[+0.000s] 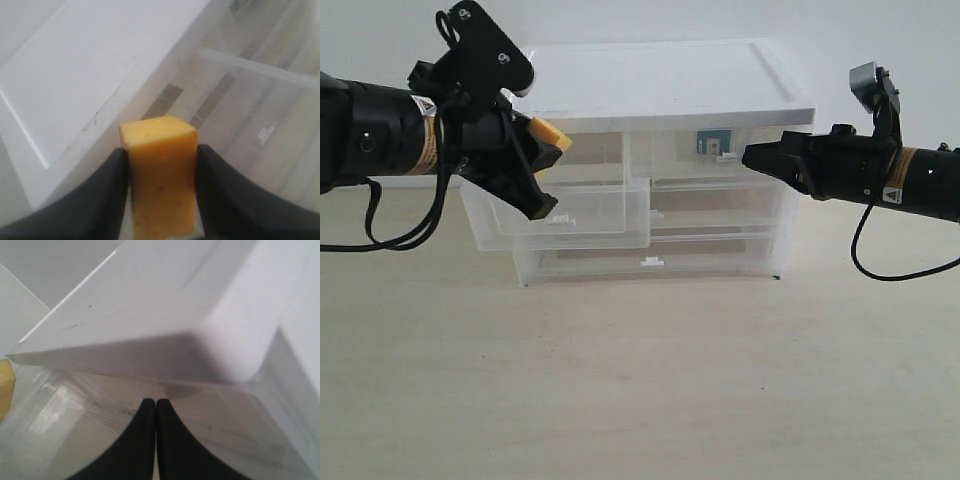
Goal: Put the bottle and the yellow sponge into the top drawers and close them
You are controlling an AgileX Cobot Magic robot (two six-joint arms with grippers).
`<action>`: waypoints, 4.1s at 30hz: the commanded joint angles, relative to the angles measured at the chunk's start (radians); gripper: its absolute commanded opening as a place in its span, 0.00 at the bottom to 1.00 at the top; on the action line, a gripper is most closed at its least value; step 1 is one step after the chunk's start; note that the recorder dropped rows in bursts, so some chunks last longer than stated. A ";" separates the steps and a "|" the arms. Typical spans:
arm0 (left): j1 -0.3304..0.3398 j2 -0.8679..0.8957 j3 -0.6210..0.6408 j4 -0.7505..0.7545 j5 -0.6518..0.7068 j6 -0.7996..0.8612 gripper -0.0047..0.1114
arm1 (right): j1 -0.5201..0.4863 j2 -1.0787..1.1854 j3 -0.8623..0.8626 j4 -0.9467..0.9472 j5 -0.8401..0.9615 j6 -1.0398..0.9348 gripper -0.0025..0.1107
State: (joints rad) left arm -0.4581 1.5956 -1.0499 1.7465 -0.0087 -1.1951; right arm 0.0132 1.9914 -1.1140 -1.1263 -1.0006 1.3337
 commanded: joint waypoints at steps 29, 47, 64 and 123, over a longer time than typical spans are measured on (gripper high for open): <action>0.018 -0.323 0.275 -0.334 -0.181 -0.053 0.07 | -0.004 -0.005 -0.005 0.047 0.040 -0.022 0.02; 0.018 -0.010 0.229 -0.740 -0.168 0.388 0.07 | -0.004 -0.005 -0.005 0.033 0.040 -0.019 0.02; 0.149 0.201 0.041 -1.180 -0.353 0.848 0.07 | -0.004 -0.005 -0.005 0.039 0.042 -0.019 0.02; 0.181 -1.558 0.891 -1.791 -0.258 1.079 0.07 | -0.004 -1.479 0.767 0.417 0.337 -0.543 0.02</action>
State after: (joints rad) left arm -0.2799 0.0712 -0.1667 -0.0314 -0.3168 -0.0993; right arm 0.0118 0.5707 -0.3814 -0.7181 -0.6785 0.7889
